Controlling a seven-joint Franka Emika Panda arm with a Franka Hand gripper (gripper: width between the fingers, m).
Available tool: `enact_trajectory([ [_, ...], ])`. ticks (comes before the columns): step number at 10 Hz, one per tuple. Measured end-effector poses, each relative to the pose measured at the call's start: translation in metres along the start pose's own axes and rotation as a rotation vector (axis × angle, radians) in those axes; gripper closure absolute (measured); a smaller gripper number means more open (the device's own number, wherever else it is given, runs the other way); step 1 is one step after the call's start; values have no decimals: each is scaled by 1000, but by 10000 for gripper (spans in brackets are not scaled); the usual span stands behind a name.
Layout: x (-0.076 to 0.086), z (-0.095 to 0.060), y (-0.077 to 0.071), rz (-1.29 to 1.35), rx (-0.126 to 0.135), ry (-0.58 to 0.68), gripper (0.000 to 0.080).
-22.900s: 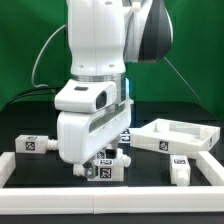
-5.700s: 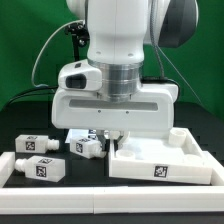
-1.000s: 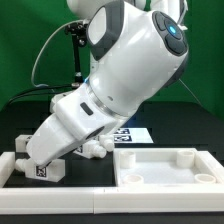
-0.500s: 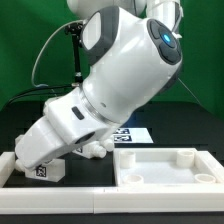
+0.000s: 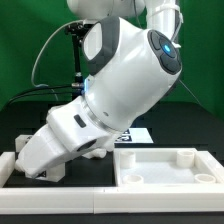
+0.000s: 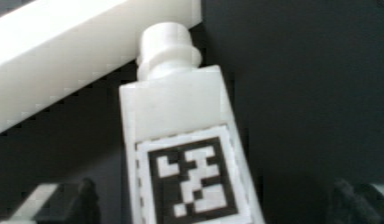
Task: Assemble one leg
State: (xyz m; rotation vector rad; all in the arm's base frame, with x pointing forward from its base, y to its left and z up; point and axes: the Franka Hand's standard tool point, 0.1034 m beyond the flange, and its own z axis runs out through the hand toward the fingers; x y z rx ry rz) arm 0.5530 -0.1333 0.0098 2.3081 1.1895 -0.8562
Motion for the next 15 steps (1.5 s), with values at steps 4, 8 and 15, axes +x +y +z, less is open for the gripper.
enact_trajectory([
  [4,0,0,0,0,1,0,425],
  [8,-13,-39,-2,10,31,-44,515],
  [15,-1,-125,-10,260,123,226,515],
])
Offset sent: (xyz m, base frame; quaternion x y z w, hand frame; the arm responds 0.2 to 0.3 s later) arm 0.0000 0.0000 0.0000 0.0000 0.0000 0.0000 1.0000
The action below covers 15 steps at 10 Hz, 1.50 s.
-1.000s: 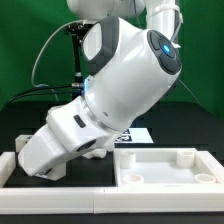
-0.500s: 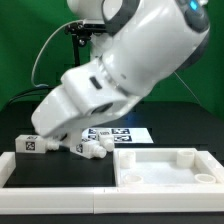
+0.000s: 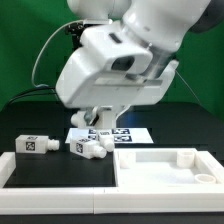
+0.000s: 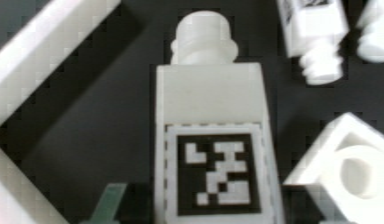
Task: Assemble one leg
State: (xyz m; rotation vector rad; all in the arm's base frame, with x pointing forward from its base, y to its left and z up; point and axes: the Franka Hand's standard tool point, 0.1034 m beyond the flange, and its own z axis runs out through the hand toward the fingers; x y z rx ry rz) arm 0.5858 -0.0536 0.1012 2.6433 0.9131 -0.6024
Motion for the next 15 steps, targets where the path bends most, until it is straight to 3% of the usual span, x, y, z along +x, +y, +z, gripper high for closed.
enact_trajectory([
  [3,1,-4,7,39,-25,168,515],
  [5,22,-39,-19,192,115,267,515],
  [7,42,-66,-23,286,160,387,515],
  [8,51,-72,-22,304,130,446,515],
  [11,48,-67,-7,311,23,623,515],
  [12,47,-65,-7,317,7,647,515],
  [15,45,-68,-28,407,35,819,515],
])
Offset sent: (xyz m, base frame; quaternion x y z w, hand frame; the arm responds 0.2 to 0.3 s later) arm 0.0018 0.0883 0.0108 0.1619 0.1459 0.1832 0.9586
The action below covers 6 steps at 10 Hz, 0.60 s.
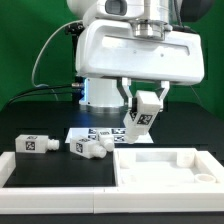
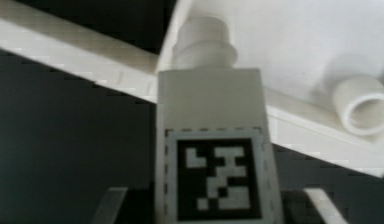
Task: Assemble one leg
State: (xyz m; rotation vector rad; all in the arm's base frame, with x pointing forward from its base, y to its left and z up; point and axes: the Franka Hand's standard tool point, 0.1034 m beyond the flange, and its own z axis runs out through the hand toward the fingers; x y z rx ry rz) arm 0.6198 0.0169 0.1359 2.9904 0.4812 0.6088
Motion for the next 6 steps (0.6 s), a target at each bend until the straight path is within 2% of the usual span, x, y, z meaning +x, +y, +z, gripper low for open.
enact_trajectory([
  [1,6,-2,-8,33,-15,75,515],
  [2,10,-6,-13,29,-52,156,515],
  [3,3,-4,1,-6,-100,202,515],
  [4,1,-3,12,-6,-133,244,515],
  [5,-5,2,15,-34,-143,265,515],
  [6,-12,10,9,-24,-98,202,515],
])
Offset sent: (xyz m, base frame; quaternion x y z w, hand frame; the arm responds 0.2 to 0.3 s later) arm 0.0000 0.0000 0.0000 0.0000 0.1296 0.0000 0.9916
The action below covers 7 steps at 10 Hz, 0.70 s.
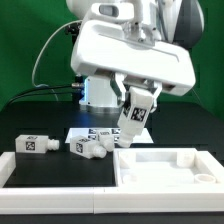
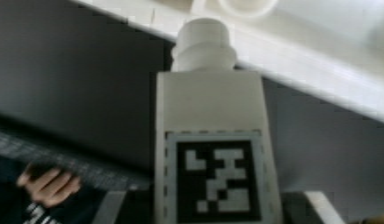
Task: Assemble one leg
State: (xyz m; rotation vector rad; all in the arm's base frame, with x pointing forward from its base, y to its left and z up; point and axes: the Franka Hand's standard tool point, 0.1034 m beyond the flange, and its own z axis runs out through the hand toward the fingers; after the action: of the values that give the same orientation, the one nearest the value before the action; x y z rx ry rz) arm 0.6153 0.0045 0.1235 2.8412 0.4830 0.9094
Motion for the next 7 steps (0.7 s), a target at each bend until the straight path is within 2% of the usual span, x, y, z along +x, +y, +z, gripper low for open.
enact_trajectory([
  [1,2,-2,-2,20,1,8,515],
  [2,-2,0,-12,79,33,-13,515],
  [3,2,0,-20,102,69,-20,515],
  [5,19,-4,-45,146,118,8,515],
  [6,26,-6,-58,165,133,15,515],
  [7,24,-5,-57,157,131,11,515],
])
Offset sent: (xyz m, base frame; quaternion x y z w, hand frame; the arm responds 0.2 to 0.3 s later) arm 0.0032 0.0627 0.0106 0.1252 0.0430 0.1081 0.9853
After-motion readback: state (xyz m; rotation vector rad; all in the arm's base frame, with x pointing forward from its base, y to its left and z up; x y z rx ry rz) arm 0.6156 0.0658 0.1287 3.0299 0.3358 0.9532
